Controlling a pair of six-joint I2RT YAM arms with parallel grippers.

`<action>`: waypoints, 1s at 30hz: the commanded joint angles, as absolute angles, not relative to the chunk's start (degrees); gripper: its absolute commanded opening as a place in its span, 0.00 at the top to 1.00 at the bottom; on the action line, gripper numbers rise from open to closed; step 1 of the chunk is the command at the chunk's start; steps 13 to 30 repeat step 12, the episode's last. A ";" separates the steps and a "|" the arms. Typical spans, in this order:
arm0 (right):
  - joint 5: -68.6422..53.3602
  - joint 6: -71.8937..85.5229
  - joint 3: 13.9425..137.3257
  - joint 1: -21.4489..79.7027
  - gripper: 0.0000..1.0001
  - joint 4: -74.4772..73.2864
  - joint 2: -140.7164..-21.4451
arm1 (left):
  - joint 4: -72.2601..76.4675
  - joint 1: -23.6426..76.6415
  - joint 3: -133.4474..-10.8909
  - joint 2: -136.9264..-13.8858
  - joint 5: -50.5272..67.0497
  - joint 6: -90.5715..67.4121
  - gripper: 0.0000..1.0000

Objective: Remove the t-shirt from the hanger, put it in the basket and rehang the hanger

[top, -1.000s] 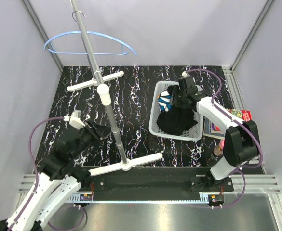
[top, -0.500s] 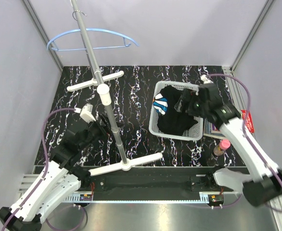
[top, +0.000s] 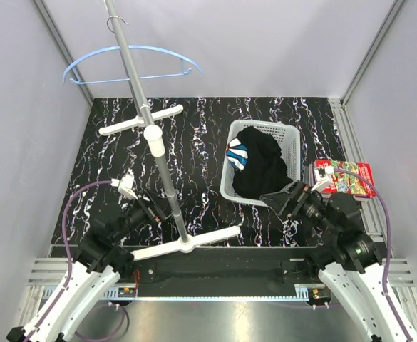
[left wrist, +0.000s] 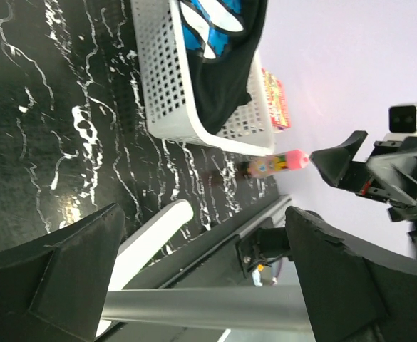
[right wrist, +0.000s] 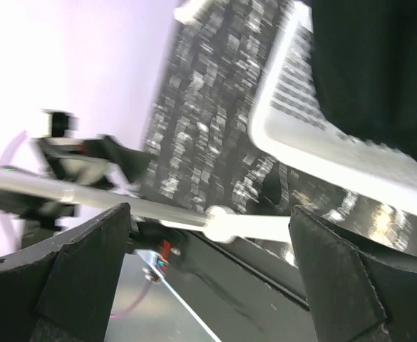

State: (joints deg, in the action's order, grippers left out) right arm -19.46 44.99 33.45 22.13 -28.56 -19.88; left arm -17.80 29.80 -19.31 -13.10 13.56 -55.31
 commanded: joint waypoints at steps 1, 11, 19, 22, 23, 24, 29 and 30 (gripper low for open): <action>-21.36 49.74 31.38 22.41 0.00 -21.88 -14.52 | -14.41 29.97 -18.46 -11.43 16.96 -57.83 0.01; -23.46 53.87 21.54 22.41 0.00 -17.14 -8.52 | -9.26 30.06 -12.94 -5.99 18.98 -62.92 0.01; -24.68 54.05 21.01 22.41 0.00 -15.49 -8.44 | -7.92 29.97 -11.79 -5.19 20.12 -63.89 0.01; -24.68 54.05 21.01 22.41 0.00 -15.49 -8.44 | -7.92 29.97 -11.79 -5.19 20.12 -63.89 0.01; -24.68 54.05 21.01 22.41 0.00 -15.49 -8.44 | -7.92 29.97 -11.79 -5.19 20.12 -63.89 0.01; -24.68 54.05 21.01 22.41 0.00 -15.49 -8.44 | -7.92 29.97 -11.79 -5.19 20.12 -63.89 0.01; -24.68 54.05 21.01 22.41 0.00 -15.49 -8.44 | -7.92 29.97 -11.79 -5.19 20.12 -63.89 0.01; -24.68 54.05 21.01 22.41 0.00 -15.49 -8.44 | -7.92 29.97 -11.79 -5.19 20.12 -63.89 0.01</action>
